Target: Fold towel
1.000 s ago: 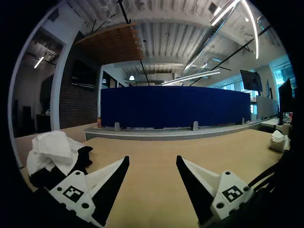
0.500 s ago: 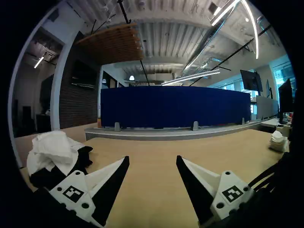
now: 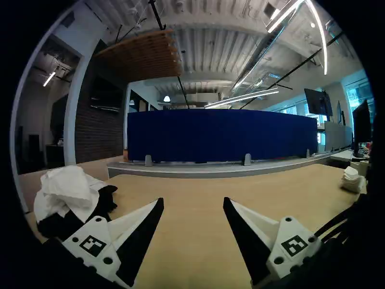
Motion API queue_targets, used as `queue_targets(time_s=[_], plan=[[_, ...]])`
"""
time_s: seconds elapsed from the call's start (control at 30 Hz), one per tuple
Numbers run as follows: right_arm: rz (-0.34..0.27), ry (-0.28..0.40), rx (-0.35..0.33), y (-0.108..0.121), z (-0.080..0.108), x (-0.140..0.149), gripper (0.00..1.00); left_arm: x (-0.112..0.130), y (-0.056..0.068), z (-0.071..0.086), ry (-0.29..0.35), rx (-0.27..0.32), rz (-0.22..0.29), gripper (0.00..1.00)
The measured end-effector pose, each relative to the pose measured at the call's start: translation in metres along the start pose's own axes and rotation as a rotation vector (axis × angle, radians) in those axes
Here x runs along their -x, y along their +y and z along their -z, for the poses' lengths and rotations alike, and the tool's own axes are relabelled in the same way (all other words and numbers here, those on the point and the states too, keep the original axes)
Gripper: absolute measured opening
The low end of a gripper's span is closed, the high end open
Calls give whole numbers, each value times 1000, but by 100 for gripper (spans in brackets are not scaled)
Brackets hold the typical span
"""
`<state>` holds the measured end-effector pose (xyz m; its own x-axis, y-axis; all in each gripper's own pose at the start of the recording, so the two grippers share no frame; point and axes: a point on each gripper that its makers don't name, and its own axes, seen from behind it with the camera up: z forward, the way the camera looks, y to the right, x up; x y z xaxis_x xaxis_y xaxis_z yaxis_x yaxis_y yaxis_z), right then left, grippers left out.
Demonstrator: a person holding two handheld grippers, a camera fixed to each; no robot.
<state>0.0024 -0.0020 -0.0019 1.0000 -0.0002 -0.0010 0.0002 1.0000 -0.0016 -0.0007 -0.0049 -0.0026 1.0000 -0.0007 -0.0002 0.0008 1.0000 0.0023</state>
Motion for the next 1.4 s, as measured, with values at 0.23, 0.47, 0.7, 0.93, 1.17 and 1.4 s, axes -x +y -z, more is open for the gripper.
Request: queue_targets(time_s=[0.23,0.47,0.7,0.93,1.17,1.4], plan=[[0,-1,0,1,0,1,100,0,0,1,0,0,0,91],[0,-2,0,1,0,2,100,0,1,1,0,0,0,92],[0,-2,0,1,0,3,100,0,1,1,0,0,-1,92],[0,-2,0,1,-1,3,100,-1,2,1,0,0,-1,92],[0,-2,0,1,-1,3,100,-1,1,0,0,-1,-1,92],[0,-2,0,1,-1,3,100,-1,1,1,0,0,0,92]])
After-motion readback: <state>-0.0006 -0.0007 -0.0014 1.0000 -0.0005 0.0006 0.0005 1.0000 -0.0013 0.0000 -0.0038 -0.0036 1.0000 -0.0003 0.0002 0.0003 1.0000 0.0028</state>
